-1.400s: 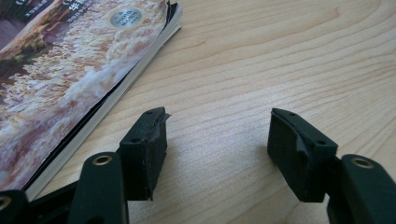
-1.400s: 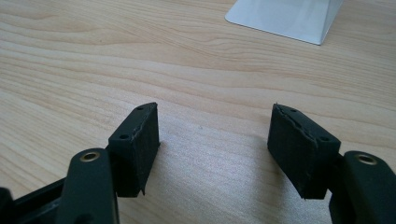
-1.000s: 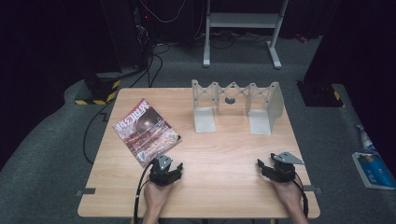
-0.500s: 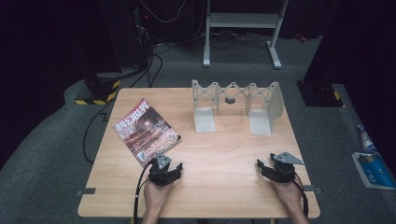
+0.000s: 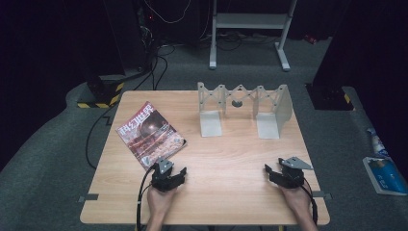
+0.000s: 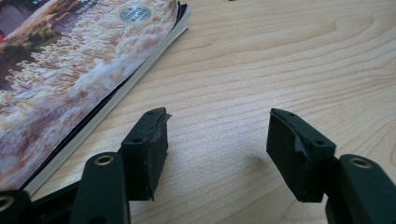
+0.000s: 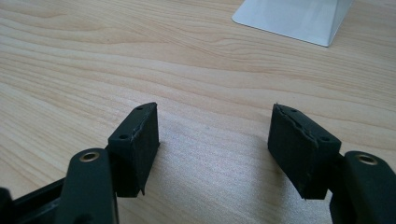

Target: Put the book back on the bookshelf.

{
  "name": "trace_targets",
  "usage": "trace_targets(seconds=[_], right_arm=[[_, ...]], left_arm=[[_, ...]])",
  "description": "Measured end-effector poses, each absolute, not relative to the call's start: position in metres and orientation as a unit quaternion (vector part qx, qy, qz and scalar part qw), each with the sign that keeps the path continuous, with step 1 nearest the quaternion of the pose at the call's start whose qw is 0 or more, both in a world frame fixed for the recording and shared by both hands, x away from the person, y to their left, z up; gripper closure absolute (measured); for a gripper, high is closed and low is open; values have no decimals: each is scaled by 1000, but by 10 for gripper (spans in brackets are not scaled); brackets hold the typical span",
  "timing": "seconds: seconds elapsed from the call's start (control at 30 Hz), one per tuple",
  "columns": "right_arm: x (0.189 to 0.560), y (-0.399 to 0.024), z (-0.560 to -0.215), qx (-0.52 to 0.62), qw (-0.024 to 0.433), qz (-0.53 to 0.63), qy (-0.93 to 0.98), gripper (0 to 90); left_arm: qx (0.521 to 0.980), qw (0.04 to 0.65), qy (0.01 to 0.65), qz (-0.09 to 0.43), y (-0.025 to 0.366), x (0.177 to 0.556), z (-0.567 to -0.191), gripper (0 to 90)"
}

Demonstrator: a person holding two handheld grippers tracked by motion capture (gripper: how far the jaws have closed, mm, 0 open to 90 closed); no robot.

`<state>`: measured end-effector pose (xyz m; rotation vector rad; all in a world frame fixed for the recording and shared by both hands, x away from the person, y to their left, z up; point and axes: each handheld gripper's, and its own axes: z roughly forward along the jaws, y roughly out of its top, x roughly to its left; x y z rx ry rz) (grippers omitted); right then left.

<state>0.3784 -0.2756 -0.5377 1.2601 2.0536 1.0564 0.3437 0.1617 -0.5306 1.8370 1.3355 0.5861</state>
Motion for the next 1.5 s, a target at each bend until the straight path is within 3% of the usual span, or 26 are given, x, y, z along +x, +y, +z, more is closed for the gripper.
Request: trace_targets(seconds=[0.57, 1.2, 1.5], right_arm=[[379, -275, -538, 464, 251, 389, 755, 338], [379, -275, -538, 464, 250, 390, 755, 338], [379, -275, -538, 463, 251, 389, 756, 338]], left_arm=[[708, 386, 541, 240, 187, 338, -519, 366], [640, 390, 620, 231, 233, 341, -505, 357], [633, 356, 642, 246, 248, 354, -503, 357]])
